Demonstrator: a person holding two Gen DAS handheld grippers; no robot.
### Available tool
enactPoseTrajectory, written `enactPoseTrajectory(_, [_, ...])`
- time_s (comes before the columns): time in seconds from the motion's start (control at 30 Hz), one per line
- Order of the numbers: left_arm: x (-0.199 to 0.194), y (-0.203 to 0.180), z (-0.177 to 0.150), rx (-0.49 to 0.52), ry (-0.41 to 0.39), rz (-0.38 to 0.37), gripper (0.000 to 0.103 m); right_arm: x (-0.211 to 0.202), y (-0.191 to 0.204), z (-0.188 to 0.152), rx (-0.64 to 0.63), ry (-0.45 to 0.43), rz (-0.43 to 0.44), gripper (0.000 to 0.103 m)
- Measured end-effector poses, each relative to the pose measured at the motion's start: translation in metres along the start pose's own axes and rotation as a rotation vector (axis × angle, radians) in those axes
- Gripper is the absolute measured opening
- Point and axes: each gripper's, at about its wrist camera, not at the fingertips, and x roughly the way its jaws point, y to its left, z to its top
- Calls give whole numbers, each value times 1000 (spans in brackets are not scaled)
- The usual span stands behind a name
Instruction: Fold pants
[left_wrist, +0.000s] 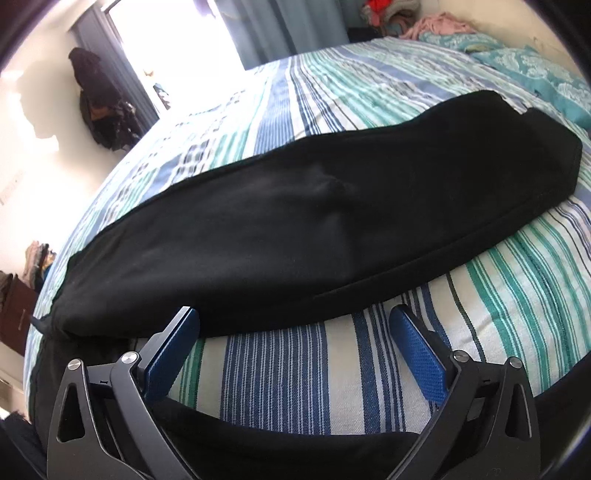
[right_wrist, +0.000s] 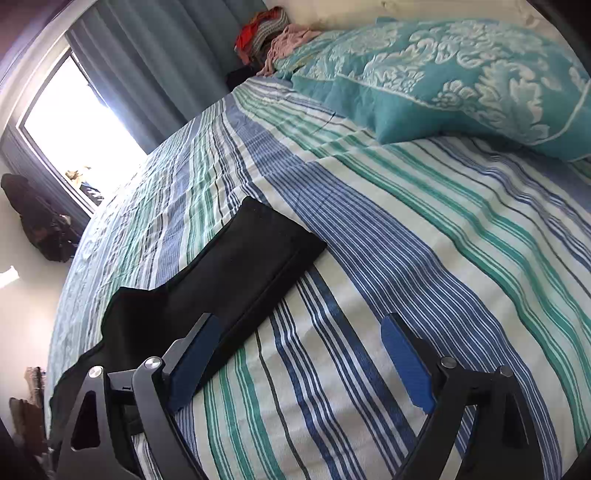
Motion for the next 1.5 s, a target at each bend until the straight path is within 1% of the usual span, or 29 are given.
enactPoseTrajectory(0.03, [-2, 0, 1, 5, -1, 4, 102, 6, -7, 7, 37, 23, 41, 89])
enactPoseTrajectory(0.07, [-1, -3, 2, 19, 10, 14, 102, 15, -12, 13, 84, 53, 62, 89])
enactPoseTrajectory(0.1, [-1, -2, 1, 19, 7, 15, 102, 22, -17, 20, 129, 68, 81, 89])
enactPoseTrajectory(0.13, [-1, -1, 1, 13, 5, 8, 102, 27, -18, 26, 159, 63, 102, 88])
enactPoseTrajectory(0.17, [0, 1, 2, 7, 11, 0, 102, 33, -16, 32, 167, 63, 128, 78])
enactPoseTrajectory(0.2, [1, 2, 2, 1, 15, -8, 102, 42, -12, 38, 161, 90, 163, 55])
enactPoseTrajectory(0.23, [1, 3, 2, -3, 15, -13, 102, 53, -6, 41, 150, 138, 187, 44])
enactPoseTrajectory(0.27, [2, 3, 2, -4, 15, -15, 102, 62, 2, 42, 125, 181, 179, 22])
enactPoseTrajectory(0.3, [2, 2, 2, -4, 15, -14, 102, 66, 12, 42, 65, 196, 120, 14])
enactPoseTrajectory(0.33, [2, 1, 1, -3, 14, -13, 102, 62, 21, 41, -8, 178, 45, 14])
enactPoseTrajectory(0.37, [1, 1, 0, -3, 12, -12, 102, 51, 28, 39, -65, 121, -26, 14])
enactPoseTrajectory(0.4, [1, 1, 0, -5, 9, -13, 102, 43, 30, 35, -92, 76, -75, 16])
enactPoseTrajectory(0.43, [1, 0, -1, -7, 7, -14, 102, 39, 27, 30, -100, 55, -113, 18])
enactPoseTrajectory(0.47, [2, 1, -1, -10, 6, -16, 102, 41, 23, 25, -105, 56, -146, 23])
enactPoseTrajectory(0.5, [2, 0, -2, -11, 5, -17, 102, 44, 20, 20, -115, 64, -151, 23])
enactPoseTrajectory(0.53, [1, 1, -2, -11, 3, -17, 102, 44, 18, 19, -137, 39, -140, 26])
enactPoseTrajectory(0.57, [1, 1, -2, -12, 3, -17, 102, 43, 20, 17, -165, 26, -133, 35])
enactPoseTrajectory(0.6, [1, 1, -2, -12, 2, -18, 102, 44, 24, 16, -193, 32, -117, 57])
enactPoseTrajectory(0.63, [1, 1, -2, -13, 1, -18, 102, 45, 26, 14, -221, 46, -65, 76])
enactPoseTrajectory(0.67, [1, 1, -2, -13, 0, -17, 102, 48, 29, 13, -261, 74, 18, 102])
enactPoseTrajectory(0.7, [2, 1, -2, -12, -1, -16, 102, 53, 35, 11, -309, 103, 51, 103])
enactPoseTrajectory(0.8, [1, 0, -2, -7, -7, -5, 102, 64, 55, -5, -513, 133, -75, 103])
enactPoseTrajectory(0.83, [0, -1, -3, -5, -9, -1, 102, 65, 60, -9, -553, 130, -108, 103])
enactPoseTrajectory(0.9, [0, -1, -3, 0, -12, 7, 102, 67, 65, -15, -588, 118, -150, 103])
enactPoseTrajectory(0.93, [0, -2, -3, 1, -13, 9, 102, 67, 65, -16, -590, 120, -154, 103])
enactPoseTrajectory(1.03, [0, -3, -3, 6, -17, 17, 102, 64, 59, -15, -567, 125, -129, 103])
enactPoseTrajectory(1.4, [-2, -10, -5, 33, -41, 62, 102, 64, 61, -14, -572, 124, -135, 103])
enactPoseTrajectory(1.5, [-1, -9, -5, 32, -42, 61, 102, 64, 61, -14, -573, 124, -136, 103])
